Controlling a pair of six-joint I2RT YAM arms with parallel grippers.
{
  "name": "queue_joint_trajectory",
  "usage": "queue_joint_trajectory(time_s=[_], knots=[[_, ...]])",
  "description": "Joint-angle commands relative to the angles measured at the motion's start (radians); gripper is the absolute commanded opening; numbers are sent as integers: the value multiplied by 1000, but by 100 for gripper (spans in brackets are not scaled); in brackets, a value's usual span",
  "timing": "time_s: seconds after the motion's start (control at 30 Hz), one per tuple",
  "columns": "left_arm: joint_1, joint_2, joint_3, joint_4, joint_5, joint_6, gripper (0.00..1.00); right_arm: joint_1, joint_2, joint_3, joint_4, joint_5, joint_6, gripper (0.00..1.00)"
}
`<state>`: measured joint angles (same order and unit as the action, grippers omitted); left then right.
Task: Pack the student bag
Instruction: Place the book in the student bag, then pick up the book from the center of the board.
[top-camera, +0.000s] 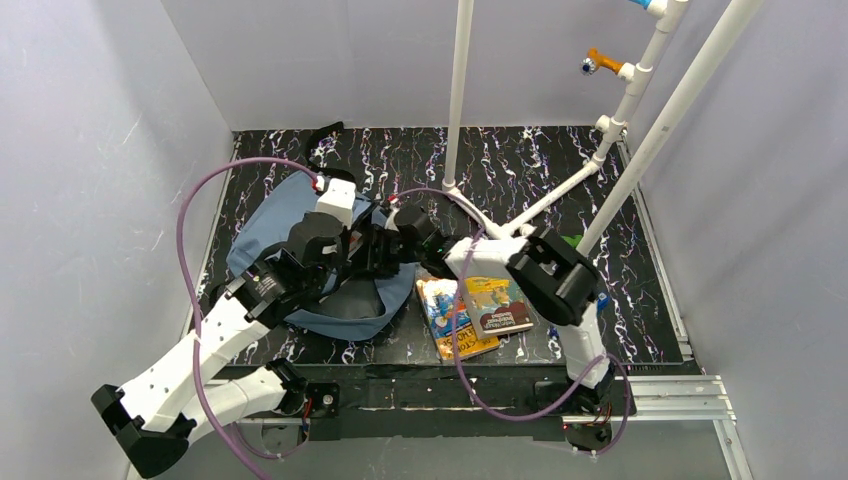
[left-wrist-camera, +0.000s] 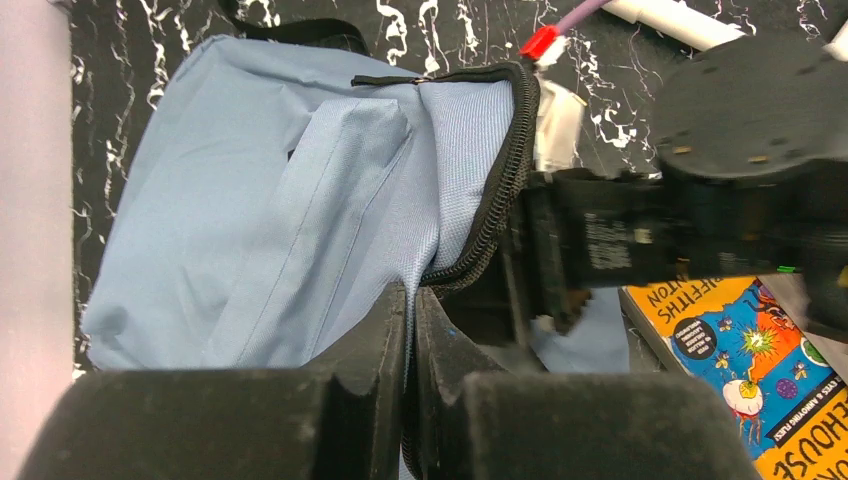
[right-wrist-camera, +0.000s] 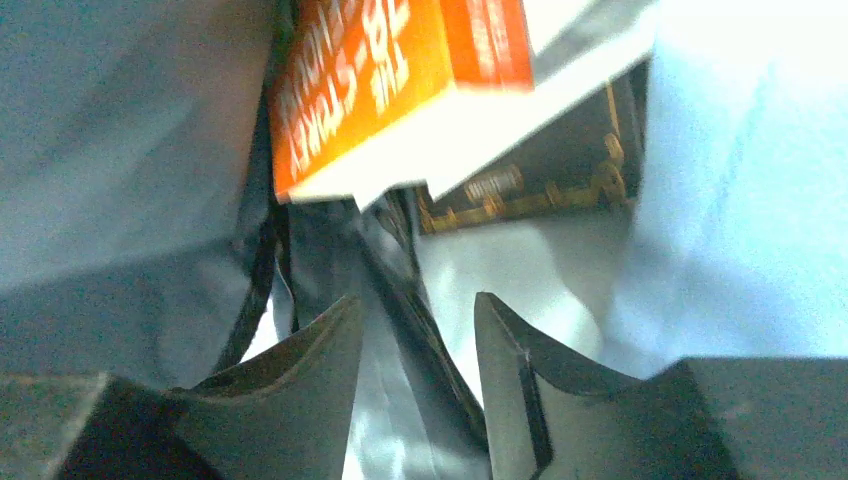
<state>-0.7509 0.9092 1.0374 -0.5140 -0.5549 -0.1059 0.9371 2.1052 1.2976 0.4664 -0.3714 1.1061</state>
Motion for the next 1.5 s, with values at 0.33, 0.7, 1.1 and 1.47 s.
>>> queue_joint_trajectory(time_s=[0.33, 0.7, 1.1, 1.47], knots=[[-4, 45, -69, -24, 95, -206, 36, -3, -615, -163, -968, 593, -783, 95], [-3, 138, 3, 176, 515, -346, 88, -4, -745, -239, -1167, 760, -775, 98], [17, 628, 89, 434, 755, -663, 88, -10, -879, -440, -1048, 701, -649, 90], [40, 912, 119, 570, 767, -835, 79, -16, -929, -583, -956, 632, -582, 71]])
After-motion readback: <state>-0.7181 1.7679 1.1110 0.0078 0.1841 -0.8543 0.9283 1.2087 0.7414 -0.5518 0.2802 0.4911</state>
